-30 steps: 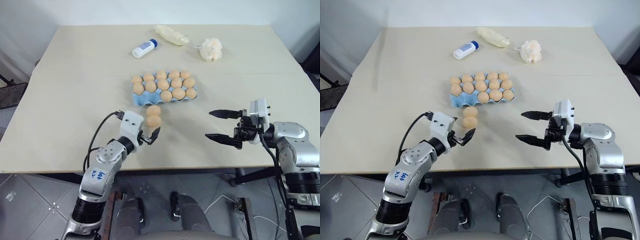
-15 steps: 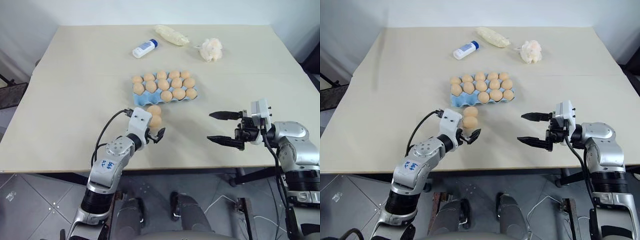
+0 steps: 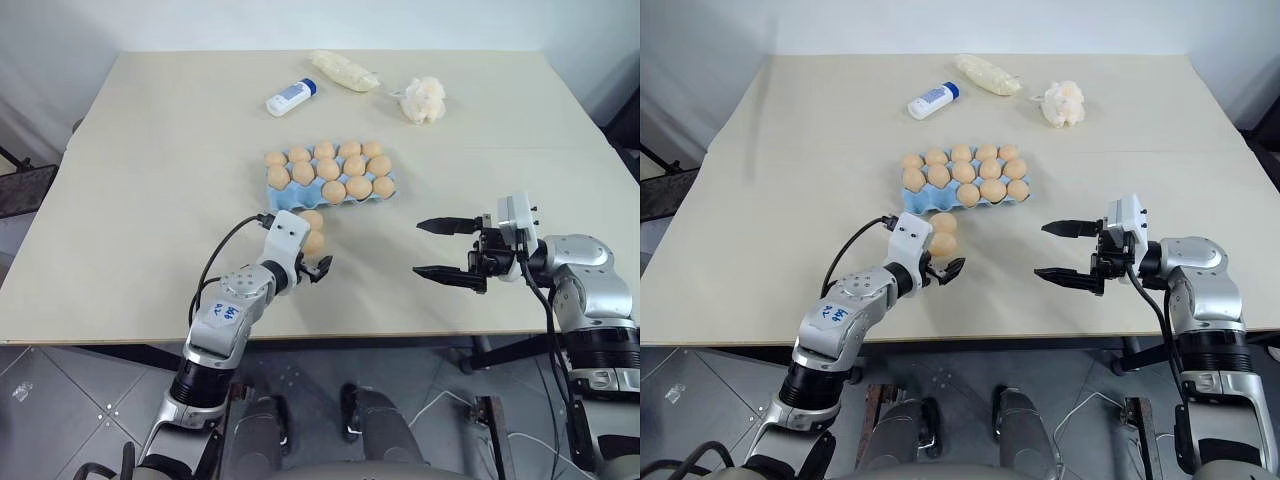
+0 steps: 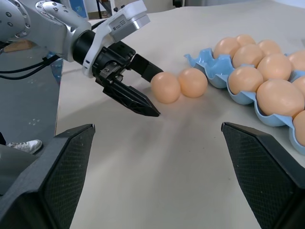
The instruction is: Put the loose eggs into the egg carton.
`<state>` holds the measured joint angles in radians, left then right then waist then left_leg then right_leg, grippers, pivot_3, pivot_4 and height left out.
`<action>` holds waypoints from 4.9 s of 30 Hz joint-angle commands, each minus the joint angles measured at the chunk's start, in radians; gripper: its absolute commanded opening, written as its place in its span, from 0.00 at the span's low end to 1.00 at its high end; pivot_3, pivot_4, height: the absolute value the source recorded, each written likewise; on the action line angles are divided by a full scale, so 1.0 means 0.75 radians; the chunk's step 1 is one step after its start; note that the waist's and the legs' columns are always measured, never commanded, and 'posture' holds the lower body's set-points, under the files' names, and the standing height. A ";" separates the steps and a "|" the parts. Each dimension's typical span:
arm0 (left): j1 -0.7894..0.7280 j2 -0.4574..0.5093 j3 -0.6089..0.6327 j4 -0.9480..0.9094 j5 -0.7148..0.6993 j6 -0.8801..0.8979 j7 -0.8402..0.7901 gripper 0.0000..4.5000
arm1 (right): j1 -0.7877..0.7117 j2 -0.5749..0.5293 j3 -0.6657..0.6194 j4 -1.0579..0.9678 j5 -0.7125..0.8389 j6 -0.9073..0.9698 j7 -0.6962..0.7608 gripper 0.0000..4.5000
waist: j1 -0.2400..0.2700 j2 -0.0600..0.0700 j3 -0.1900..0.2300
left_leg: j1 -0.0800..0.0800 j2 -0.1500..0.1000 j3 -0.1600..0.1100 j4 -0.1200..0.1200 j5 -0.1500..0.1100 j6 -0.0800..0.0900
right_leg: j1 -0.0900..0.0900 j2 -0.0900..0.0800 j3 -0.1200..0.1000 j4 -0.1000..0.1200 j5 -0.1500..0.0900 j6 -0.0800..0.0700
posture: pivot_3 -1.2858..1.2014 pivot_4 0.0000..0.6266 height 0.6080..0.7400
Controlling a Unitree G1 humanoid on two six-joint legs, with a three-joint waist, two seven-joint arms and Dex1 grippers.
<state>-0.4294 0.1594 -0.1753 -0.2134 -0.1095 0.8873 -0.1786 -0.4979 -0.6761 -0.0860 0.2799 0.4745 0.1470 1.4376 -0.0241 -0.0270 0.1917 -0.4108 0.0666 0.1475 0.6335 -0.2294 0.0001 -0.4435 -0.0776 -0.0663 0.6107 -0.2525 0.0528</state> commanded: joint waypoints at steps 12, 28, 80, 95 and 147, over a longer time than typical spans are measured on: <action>-0.052 -0.035 -0.019 0.130 0.023 -0.122 -0.037 0.73 | 0.009 -0.018 -0.035 -0.043 0.017 -0.011 -0.031 1.00 | 0.001 0.000 0.000 | 0.000 -0.001 0.000 0.001 0.000 0.000 | 0.001 0.000 0.000 0.000 0.000 0.001 | 0.52 0.24 1.00; -0.009 0.003 0.067 -0.212 -0.040 -0.101 -0.075 0.42 | 0.015 -0.046 -0.044 -0.025 0.009 -0.013 -0.039 1.00 | -0.001 0.000 0.000 | 0.000 0.000 0.000 -0.001 0.000 0.000 | 0.001 0.000 0.000 0.000 0.000 0.000 | 0.52 0.24 1.00; -0.192 -0.121 0.125 0.215 0.046 -0.729 -0.025 1.00 | 0.091 -0.073 -0.104 -0.117 0.033 0.028 -0.137 1.00 | -0.004 -0.002 0.001 | -0.001 -0.002 0.002 0.000 -0.001 0.004 | 0.000 0.005 0.000 0.000 0.002 0.004 | 0.52 0.24 1.00; 0.488 0.238 0.269 -0.398 -0.218 -0.463 -0.322 1.00 | 0.035 -0.073 -0.081 -0.062 0.032 0.023 -0.092 1.00 | -0.005 -0.002 0.001 | 0.001 0.000 0.003 0.002 -0.002 0.004 | 0.001 0.000 0.003 0.000 0.000 0.001 | 0.52 0.24 1.00; -0.301 -0.165 0.075 0.692 0.047 -0.671 -0.058 0.65 | 0.038 -0.075 -0.085 -0.105 0.024 0.056 -0.121 1.00 | 0.031 -0.002 0.001 | 0.000 -0.003 0.003 0.002 -0.005 0.009 | 0.005 0.000 0.001 -0.010 0.004 0.007 | 0.52 0.24 1.00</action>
<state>-0.6457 0.0441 -0.1240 0.3275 -0.0715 0.4098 -0.2129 -0.4705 -0.7146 -0.1238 0.2265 0.4833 0.1954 1.3495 -0.0011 -0.0287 0.1927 -0.4111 0.0647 0.1495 0.6348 -0.2334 0.0066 -0.4398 -0.0776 -0.0659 0.6030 -0.2493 0.0584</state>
